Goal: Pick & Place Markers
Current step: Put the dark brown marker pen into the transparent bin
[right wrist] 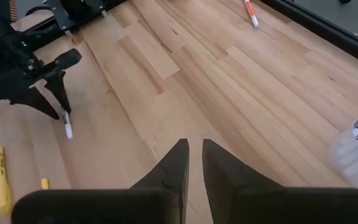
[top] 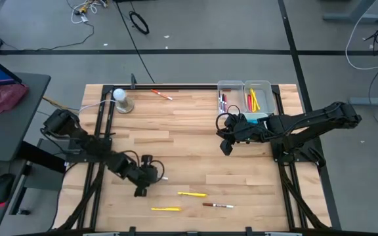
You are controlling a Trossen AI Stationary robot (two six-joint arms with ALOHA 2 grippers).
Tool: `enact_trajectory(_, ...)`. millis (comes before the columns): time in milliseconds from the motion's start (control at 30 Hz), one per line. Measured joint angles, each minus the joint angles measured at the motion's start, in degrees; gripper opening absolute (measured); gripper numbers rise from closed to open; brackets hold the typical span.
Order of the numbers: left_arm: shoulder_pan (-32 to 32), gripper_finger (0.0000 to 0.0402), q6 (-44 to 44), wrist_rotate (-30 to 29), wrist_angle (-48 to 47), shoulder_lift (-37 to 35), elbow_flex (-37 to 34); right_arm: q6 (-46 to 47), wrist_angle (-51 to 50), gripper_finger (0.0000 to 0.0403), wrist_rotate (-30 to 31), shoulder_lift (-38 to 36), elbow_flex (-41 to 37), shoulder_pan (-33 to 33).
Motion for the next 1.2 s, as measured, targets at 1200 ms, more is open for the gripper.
enact_trajectory(1200, 14.78, 0.0034, -2.96, -3.73, 0.61, -7.32, 19.54, 0.77, 3.98, 0.007, -1.51, -0.14, -0.62, 2.53)
